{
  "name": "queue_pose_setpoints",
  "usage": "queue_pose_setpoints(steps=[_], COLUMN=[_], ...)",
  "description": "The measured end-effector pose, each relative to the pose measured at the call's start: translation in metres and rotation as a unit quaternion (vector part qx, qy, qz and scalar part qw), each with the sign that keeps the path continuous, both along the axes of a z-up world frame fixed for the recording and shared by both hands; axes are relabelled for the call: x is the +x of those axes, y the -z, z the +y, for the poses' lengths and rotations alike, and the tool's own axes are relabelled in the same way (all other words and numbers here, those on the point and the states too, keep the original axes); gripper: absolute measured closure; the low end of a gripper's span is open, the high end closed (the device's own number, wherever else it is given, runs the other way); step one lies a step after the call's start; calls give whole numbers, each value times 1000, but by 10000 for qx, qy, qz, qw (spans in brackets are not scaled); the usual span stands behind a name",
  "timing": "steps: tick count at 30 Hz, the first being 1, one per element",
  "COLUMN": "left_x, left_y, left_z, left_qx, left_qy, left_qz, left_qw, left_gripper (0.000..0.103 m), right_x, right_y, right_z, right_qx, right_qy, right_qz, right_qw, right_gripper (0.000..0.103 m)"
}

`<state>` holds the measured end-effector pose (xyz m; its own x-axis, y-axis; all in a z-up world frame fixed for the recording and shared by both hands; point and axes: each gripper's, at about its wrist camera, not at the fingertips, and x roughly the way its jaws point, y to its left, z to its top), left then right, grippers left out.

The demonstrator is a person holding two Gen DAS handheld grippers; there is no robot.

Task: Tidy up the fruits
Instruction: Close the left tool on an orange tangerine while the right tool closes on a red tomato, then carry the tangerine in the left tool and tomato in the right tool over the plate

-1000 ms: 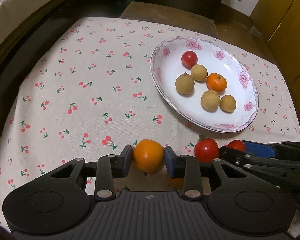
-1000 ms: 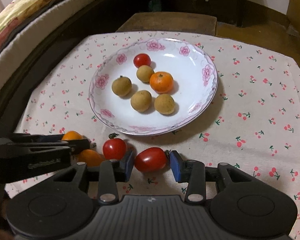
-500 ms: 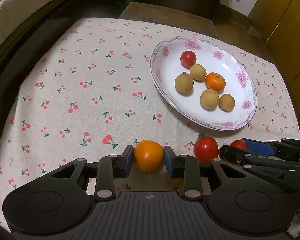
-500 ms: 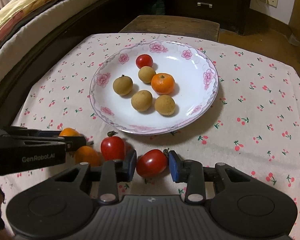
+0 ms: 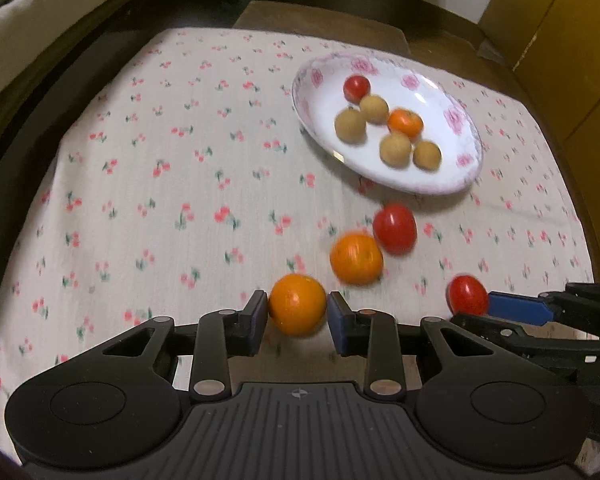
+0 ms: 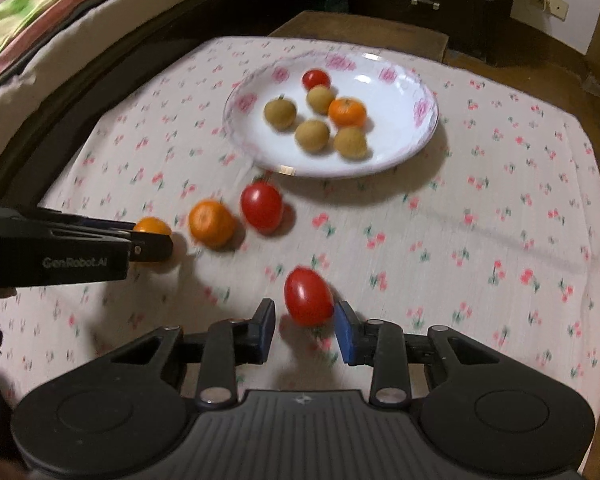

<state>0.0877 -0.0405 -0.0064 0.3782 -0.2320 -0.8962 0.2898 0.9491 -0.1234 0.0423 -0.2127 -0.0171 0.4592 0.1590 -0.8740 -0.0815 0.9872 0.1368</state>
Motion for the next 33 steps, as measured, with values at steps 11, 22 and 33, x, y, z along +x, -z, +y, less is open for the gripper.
queue_pose_setpoints(steps=[11,22,33], left_x=[-12,-6,3], left_y=[4,2,9], left_z=[9,16,15], left_qx=[-89,-377,-361], left_qy=[-100,-310,-460], left_qz=[63,154,153], left_qw=[9999,9987,9982], left_gripper=[60,40,39], right_x=[-23,-11,7], right_y=[0,-6,2], right_z=[1,7,10], right_qx=[80,164,73], right_qy=[-12,-98,-112], right_qz=[-55,-216,-205], right_qw=[10000,9996,9997], right_gripper=[69,61,56])
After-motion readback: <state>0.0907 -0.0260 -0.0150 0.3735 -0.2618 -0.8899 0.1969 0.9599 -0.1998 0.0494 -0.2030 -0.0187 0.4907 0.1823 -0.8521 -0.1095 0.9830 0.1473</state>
